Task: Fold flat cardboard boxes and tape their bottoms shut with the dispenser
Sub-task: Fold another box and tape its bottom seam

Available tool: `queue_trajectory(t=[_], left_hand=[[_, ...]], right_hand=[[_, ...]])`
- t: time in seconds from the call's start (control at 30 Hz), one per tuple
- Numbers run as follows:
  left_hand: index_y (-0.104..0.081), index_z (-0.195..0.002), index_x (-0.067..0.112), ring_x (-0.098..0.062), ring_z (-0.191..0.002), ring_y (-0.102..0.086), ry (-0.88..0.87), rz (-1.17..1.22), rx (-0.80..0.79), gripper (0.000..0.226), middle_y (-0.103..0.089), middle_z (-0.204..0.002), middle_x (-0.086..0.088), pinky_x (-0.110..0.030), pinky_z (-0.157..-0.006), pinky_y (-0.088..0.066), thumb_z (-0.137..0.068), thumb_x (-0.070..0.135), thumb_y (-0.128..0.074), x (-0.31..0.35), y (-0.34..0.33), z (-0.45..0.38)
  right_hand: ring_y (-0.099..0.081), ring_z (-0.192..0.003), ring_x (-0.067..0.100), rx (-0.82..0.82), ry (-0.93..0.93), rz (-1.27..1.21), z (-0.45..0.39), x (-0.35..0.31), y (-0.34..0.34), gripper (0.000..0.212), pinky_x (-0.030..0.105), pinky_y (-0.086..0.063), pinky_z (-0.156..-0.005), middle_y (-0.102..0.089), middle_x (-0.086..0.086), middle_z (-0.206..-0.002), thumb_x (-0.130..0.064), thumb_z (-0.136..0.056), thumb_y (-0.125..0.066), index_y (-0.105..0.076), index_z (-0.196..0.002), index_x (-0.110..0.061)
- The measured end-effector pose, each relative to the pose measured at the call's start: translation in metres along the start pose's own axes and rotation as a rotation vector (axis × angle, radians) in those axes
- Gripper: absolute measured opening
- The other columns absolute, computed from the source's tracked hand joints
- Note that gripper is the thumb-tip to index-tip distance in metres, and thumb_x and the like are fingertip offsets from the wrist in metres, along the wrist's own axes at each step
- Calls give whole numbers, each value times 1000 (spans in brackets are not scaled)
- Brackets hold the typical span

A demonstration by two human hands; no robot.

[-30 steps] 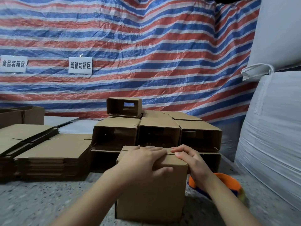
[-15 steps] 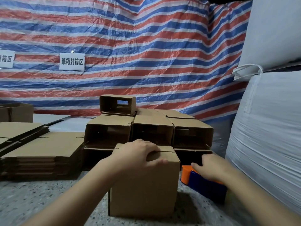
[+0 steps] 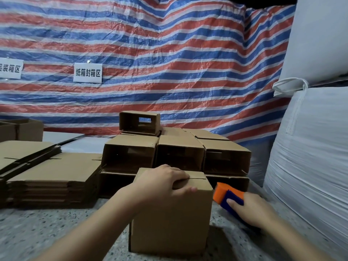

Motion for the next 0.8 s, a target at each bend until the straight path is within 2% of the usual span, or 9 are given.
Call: queue_trajectory(t=[0.1,0.2,0.3,0.37,0.43,0.5,0.57,0.7,0.8], left_hand=[[-49,-138,42,-2,-132,-41,33,73,-36,85,-49,-143,21,-29,-92,-42,-76,88,-13,-2,2,-1],[-50,-138,40,-7,-128,-47,72,185,-69,72,-54,-140,16,-29,-92,-40,-89,79,-15,-4,3,-2],[-47,-140,43,-14,-123,-50,158,272,-88,64,-57,-137,9,-36,-99,-39,-94,73,-15,-8,4,-1],[-44,-139,43,-15,-120,-51,194,359,-72,54,-58,-133,8,-44,-106,-38,-98,66,-17,-9,7,-1],[-45,-135,41,-14,-118,-52,219,492,-69,47,-60,-128,10,-45,-108,-38,-100,60,-19,-12,10,-2],[-53,-127,34,-9,-116,-55,233,688,-47,47,-66,-121,12,-38,-108,-38,-103,55,-19,-16,12,-1],[-63,-115,26,-8,-111,-61,256,886,53,54,-71,-115,6,-32,-104,-41,-105,52,-16,-21,17,-2],[-68,-84,10,-23,-96,-71,442,1277,293,67,-76,-95,-12,-31,-82,-49,-106,48,-18,-33,25,-2],[-69,-75,11,-22,-97,-71,479,1355,310,68,-77,-92,-9,-37,-92,-43,-104,53,-24,-38,23,-2]], right_hand=[[-67,-56,14,92,25,-298,6,-10,49,70,34,-54,-59,-69,0,-59,-82,-78,-48,-68,-72,-16],[-64,-51,17,169,81,-592,18,-36,114,78,29,-44,-54,-68,0,-52,-85,-59,-47,-70,-65,-11],[-70,-61,23,20,140,-832,27,-70,158,78,32,-49,-62,-75,4,-66,-83,-58,-56,-73,-84,-11],[-71,-58,22,-128,190,-935,29,-92,175,78,33,-55,-53,-76,9,-74,-78,-62,-61,-70,-97,-8],[-69,-57,22,-264,221,-1004,27,-111,184,83,30,-55,-51,-74,11,-76,-76,-59,-68,-69,-105,-8],[-69,-62,20,-363,262,-1013,22,-128,185,86,30,-56,-53,-72,10,-79,-74,-55,-73,-68,-110,-9],[-70,-66,20,-398,283,-935,16,-142,182,85,30,-57,-58,-74,10,-83,-74,-51,-75,-70,-107,-11],[-68,-83,28,-426,265,-797,9,-162,175,90,38,-52,-79,-76,15,-96,-73,-46,-76,-70,-109,-9],[-74,-89,27,-432,283,-686,9,-172,178,92,38,-57,-83,-78,12,-100,-75,-48,-74,-68,-115,-12]])
Point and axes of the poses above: each hand's wrist, its own z-axis away from the middle knuckle, its own y-axis out of the back of the hand, x = y × z, the point moved 4 cm from there along -z, towards the middle knuckle
